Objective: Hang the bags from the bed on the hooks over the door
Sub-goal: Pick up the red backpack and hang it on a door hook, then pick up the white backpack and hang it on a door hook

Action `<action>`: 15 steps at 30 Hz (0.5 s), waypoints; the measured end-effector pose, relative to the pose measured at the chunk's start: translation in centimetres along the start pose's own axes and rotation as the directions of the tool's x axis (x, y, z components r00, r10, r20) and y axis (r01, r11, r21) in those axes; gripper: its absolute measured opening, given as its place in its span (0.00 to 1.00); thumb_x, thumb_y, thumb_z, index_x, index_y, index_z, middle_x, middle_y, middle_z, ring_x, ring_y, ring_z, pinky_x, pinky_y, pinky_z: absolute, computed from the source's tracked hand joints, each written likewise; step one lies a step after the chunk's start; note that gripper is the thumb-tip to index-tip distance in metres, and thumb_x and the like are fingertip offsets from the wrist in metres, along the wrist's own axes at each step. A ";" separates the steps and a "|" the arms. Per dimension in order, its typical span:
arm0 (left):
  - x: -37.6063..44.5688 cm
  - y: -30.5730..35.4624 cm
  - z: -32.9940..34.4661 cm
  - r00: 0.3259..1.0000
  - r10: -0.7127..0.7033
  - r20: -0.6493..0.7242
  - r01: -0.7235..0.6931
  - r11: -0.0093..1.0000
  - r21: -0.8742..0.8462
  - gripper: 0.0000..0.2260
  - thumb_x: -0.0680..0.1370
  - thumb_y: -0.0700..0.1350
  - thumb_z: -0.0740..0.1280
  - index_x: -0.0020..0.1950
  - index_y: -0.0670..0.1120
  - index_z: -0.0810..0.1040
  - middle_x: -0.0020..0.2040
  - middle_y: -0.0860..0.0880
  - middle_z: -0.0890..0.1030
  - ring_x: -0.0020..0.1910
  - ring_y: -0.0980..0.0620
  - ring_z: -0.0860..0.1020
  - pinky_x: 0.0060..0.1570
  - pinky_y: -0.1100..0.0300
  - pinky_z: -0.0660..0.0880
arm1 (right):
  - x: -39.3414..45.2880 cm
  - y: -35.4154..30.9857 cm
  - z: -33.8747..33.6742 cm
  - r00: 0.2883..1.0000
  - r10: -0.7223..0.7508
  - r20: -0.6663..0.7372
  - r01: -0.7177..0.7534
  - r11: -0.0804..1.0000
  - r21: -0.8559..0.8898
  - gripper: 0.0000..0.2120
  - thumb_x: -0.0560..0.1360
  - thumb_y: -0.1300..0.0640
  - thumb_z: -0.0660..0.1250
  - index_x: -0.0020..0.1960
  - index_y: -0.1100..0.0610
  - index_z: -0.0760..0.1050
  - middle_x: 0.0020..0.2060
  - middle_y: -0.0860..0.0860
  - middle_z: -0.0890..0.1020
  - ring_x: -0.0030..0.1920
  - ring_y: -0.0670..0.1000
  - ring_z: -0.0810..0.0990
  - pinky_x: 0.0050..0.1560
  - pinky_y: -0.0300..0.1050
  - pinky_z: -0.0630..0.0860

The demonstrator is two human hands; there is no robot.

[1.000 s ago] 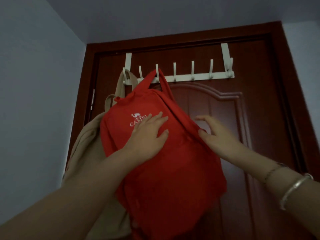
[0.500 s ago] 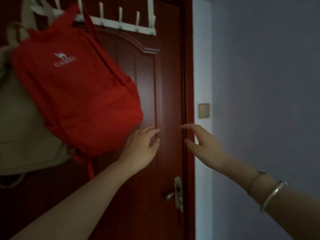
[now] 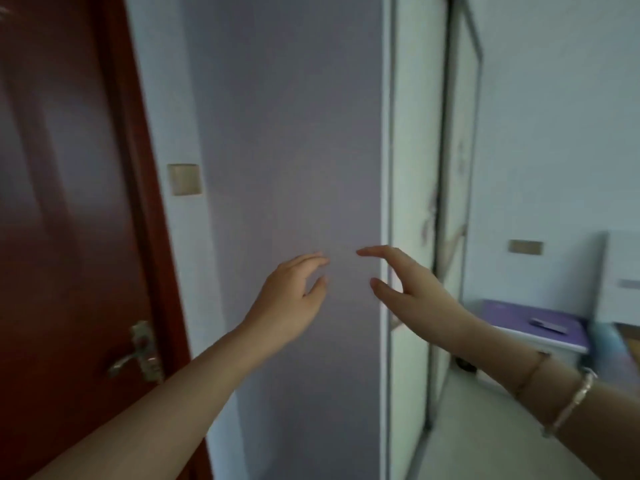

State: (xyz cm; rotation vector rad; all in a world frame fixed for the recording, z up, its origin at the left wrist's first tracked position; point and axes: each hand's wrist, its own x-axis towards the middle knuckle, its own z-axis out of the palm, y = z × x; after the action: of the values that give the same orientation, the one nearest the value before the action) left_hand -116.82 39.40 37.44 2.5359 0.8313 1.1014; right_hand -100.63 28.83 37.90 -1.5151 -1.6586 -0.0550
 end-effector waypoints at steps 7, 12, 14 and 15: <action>3.7 15.1 17.5 0.977 0.133 0.165 -0.090 0.966 -0.242 0.16 0.79 0.44 0.61 0.65 0.46 0.75 0.67 0.50 0.75 0.65 0.51 0.74 0.62 0.70 0.64 | -11.1 13.6 -15.8 0.955 0.265 -0.134 -0.281 0.952 -0.124 0.20 0.76 0.61 0.60 0.67 0.50 0.69 0.63 0.50 0.75 0.64 0.47 0.72 0.60 0.36 0.64; 5.4 24.8 28.9 0.929 0.256 0.267 -0.138 0.910 -0.391 0.16 0.79 0.43 0.61 0.65 0.45 0.75 0.67 0.49 0.76 0.67 0.54 0.72 0.65 0.70 0.62 | -19.2 21.5 -25.2 0.866 0.449 -0.221 -0.492 0.846 -0.205 0.19 0.76 0.60 0.61 0.67 0.51 0.69 0.59 0.45 0.74 0.59 0.44 0.73 0.54 0.33 0.64; 5.9 28.8 33.7 0.896 0.315 0.314 -0.161 0.888 -0.431 0.16 0.79 0.42 0.60 0.66 0.45 0.75 0.66 0.47 0.77 0.67 0.52 0.73 0.60 0.72 0.63 | -22.5 24.7 -28.5 0.807 0.513 -0.292 -0.579 0.784 -0.223 0.19 0.75 0.58 0.61 0.66 0.52 0.70 0.59 0.51 0.77 0.59 0.50 0.76 0.57 0.42 0.70; 6.2 30.4 35.9 0.877 0.333 0.347 -0.153 0.877 -0.456 0.16 0.79 0.42 0.61 0.66 0.44 0.75 0.65 0.44 0.78 0.66 0.50 0.74 0.58 0.69 0.64 | -23.9 26.2 -29.8 0.780 0.535 -0.324 -0.613 0.758 -0.224 0.20 0.74 0.58 0.61 0.66 0.52 0.70 0.59 0.52 0.78 0.59 0.52 0.76 0.60 0.45 0.71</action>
State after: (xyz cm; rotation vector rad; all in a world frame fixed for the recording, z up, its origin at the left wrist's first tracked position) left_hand -74.87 18.40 29.91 2.4049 0.1334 0.6568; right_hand -65.32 0.20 29.09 -2.1263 -0.9530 -0.1711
